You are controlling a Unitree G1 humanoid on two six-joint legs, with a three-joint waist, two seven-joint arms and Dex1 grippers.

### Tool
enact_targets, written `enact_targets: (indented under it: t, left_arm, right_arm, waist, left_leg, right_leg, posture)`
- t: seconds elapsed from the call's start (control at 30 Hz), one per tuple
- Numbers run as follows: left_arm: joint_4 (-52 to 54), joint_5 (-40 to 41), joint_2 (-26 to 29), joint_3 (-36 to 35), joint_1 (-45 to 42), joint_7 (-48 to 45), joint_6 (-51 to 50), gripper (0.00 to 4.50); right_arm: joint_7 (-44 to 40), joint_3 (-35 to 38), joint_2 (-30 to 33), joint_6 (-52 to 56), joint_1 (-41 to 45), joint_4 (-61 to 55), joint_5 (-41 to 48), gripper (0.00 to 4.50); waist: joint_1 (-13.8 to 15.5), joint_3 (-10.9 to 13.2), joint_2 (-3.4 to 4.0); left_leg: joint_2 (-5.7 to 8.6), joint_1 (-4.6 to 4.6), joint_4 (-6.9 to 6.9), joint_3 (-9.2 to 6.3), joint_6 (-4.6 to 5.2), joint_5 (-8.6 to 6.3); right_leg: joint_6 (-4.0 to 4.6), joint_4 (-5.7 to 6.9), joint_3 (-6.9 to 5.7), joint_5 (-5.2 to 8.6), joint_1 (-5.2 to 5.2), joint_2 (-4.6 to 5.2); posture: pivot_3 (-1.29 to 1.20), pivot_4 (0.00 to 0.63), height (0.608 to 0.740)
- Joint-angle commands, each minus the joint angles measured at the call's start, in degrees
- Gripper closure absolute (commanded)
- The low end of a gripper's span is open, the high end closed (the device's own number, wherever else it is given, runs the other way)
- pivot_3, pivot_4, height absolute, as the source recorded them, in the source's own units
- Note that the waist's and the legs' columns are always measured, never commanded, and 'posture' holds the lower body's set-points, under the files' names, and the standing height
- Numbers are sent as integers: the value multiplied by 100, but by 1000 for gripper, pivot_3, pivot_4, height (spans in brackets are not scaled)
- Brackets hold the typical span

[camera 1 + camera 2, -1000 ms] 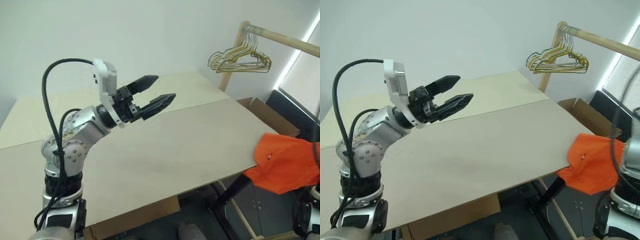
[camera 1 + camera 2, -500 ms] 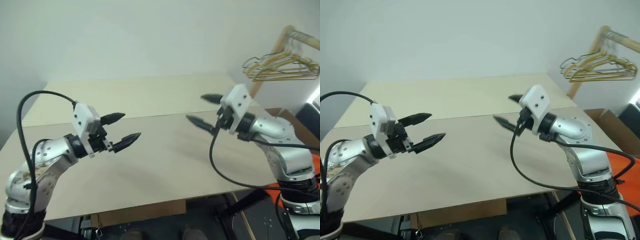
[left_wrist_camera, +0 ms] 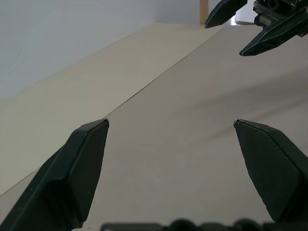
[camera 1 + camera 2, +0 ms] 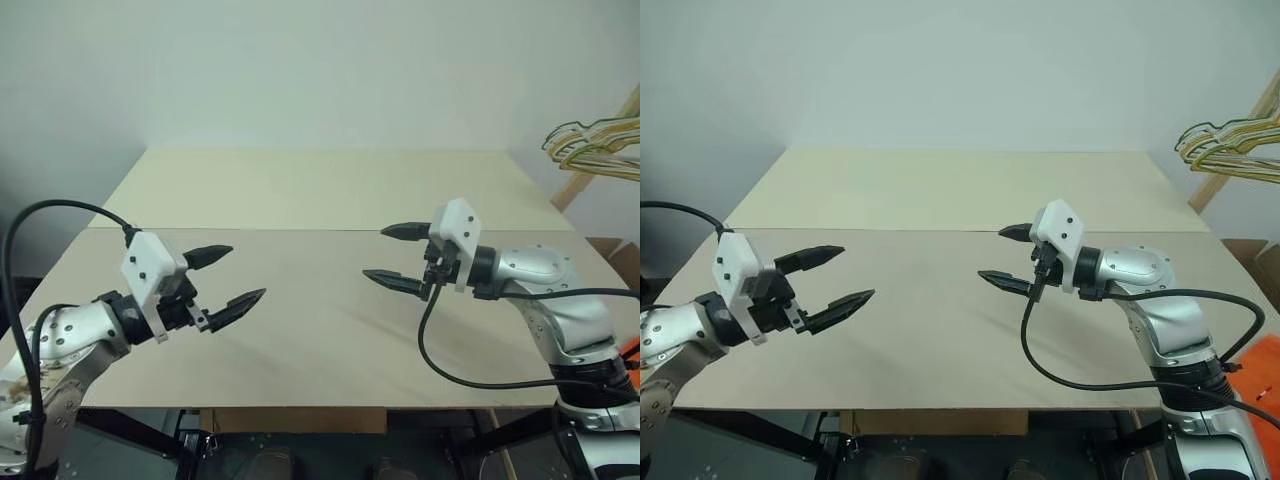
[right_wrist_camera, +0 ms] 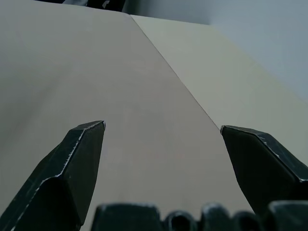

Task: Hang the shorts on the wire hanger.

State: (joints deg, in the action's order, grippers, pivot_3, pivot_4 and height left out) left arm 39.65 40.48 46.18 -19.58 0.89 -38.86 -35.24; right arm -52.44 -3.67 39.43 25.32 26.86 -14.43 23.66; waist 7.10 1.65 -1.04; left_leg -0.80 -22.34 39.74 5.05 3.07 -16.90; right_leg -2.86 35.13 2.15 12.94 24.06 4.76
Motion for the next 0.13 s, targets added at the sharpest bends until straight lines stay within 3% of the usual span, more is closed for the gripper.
enact_targets:
  t: [0.03, 0.13]
  left_arm:
    - [127, 9, 45, -125, -46, 53, 32, 0]
    - [97, 27, 29, -99, -73, 31, 54, 0]
  right_arm:
    - [-51, 99, -6, -191, 2, -131, -32, 40]
    - [-66, 110, 4, -200, -25, -148, -60, 40]
  waist:
    - [4, -1, -2]
    - [4, -1, -2]
  left_leg:
    - [0, 0, 1, 0, 2, -1]
    - [1, 0, 4, 0, 2, -1]
  right_leg:
    - [0, 0, -1, 0, -1, -2]
    - [0, 0, -2, -2, -3, -6]
  posture:
    - [227, 0, 740]
    - [222, 0, 740]
